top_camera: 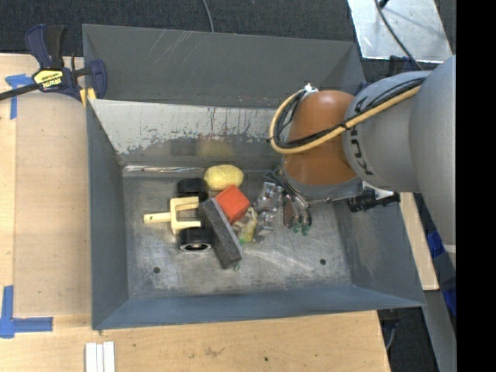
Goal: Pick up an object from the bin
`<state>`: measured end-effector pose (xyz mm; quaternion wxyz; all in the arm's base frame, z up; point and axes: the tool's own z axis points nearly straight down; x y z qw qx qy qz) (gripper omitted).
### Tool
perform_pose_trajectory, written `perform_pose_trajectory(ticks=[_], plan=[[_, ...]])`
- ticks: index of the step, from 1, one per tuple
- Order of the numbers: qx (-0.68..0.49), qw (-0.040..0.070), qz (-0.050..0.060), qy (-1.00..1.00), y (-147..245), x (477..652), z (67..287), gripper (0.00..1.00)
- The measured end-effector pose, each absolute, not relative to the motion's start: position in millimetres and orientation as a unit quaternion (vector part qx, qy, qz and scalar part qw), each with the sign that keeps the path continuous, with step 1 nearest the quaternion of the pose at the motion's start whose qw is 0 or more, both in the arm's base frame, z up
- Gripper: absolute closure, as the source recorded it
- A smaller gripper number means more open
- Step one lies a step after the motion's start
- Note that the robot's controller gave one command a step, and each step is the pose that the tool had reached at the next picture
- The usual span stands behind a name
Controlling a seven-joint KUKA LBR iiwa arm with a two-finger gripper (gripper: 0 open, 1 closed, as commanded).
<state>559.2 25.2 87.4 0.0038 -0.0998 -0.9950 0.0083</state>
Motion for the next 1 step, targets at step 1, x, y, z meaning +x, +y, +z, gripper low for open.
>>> perform_pose_trajectory(ticks=[1], plan=[[-0.1, 0.004, 0.008, -0.995, 25.2, 559.1, 87.0, 1.0]])
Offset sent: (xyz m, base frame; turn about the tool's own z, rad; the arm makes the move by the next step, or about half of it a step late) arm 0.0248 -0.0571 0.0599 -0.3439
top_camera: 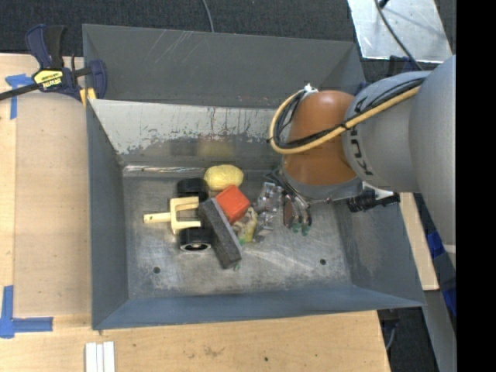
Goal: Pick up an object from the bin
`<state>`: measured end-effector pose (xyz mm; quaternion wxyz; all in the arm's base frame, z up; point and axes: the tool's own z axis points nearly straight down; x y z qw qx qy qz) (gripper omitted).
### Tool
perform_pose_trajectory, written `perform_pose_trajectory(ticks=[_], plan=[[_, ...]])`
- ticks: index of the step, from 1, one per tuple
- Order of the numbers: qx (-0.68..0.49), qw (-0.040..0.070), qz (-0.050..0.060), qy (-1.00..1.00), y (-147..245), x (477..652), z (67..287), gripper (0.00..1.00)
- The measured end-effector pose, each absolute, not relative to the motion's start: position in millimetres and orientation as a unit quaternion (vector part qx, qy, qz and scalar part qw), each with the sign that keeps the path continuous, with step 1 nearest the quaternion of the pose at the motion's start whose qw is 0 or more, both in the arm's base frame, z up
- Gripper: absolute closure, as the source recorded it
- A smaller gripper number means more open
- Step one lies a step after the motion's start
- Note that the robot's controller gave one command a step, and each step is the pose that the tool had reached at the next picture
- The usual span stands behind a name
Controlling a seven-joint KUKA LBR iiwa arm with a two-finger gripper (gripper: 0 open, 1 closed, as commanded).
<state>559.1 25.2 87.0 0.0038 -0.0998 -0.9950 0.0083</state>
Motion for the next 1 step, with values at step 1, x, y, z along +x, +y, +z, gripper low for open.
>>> perform_pose_trajectory(ticks=[1], plan=[[-0.036, 0.003, 0.001, -0.999, 14.8, 564.4, 99.2, 1.0]])
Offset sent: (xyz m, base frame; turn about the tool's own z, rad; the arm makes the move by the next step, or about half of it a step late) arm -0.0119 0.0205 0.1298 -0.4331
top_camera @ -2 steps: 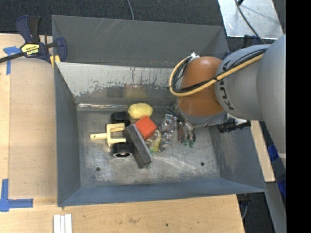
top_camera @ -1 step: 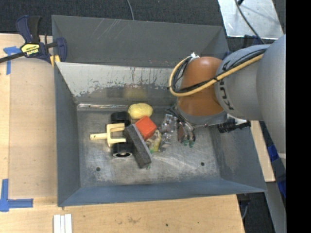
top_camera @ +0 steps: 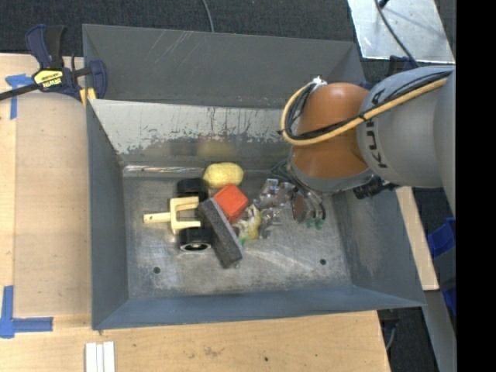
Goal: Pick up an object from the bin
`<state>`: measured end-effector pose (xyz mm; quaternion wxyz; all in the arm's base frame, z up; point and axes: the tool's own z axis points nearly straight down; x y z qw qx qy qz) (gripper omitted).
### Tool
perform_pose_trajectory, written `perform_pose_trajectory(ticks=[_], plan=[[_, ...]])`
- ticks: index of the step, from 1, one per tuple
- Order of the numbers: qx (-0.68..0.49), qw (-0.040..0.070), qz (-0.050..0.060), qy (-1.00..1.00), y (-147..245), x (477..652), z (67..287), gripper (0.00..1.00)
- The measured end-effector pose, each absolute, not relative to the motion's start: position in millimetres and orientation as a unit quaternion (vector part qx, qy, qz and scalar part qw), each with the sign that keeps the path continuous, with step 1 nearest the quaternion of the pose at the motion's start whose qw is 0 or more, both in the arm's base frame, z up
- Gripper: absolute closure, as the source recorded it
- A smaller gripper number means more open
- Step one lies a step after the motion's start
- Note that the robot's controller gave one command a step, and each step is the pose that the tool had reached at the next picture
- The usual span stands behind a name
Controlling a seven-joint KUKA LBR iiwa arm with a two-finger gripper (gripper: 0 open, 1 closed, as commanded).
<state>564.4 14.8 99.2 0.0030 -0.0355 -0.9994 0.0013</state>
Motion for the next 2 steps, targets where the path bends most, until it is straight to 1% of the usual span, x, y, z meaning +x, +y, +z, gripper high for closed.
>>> perform_pose_trajectory(ticks=[1, 2], plan=[[0.068, 0.001, 0.001, -0.998, 21, 556.9, 165, 1.0], [0.083, 0.002, 0.0, -0.997, 27, 557.9, 181, 1.0]])
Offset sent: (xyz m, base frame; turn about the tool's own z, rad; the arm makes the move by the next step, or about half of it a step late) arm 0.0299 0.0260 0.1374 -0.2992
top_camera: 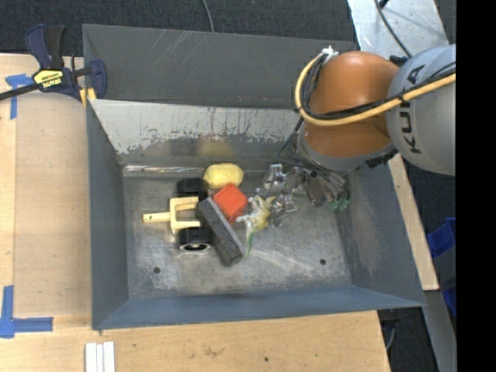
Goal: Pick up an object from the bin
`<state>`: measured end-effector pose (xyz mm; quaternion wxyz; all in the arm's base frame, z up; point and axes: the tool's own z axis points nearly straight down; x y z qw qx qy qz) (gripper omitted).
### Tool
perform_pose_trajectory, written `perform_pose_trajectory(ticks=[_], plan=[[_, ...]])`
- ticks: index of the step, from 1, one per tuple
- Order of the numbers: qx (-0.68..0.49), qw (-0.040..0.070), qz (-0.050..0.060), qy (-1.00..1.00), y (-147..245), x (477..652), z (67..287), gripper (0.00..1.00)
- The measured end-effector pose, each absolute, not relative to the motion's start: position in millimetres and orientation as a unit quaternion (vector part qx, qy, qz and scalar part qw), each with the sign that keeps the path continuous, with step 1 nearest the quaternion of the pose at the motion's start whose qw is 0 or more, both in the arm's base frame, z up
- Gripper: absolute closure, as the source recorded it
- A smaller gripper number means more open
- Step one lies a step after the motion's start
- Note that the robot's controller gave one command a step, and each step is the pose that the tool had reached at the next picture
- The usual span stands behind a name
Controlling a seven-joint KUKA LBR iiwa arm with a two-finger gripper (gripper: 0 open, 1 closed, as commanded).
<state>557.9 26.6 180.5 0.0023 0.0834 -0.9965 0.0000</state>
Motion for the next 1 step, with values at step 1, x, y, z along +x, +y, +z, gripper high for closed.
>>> perform_pose_trajectory(ticks=[1], plan=[[0.084, -0.007, 0.0, -0.996, 46.7, 575.1, 205.4, 1.0]])
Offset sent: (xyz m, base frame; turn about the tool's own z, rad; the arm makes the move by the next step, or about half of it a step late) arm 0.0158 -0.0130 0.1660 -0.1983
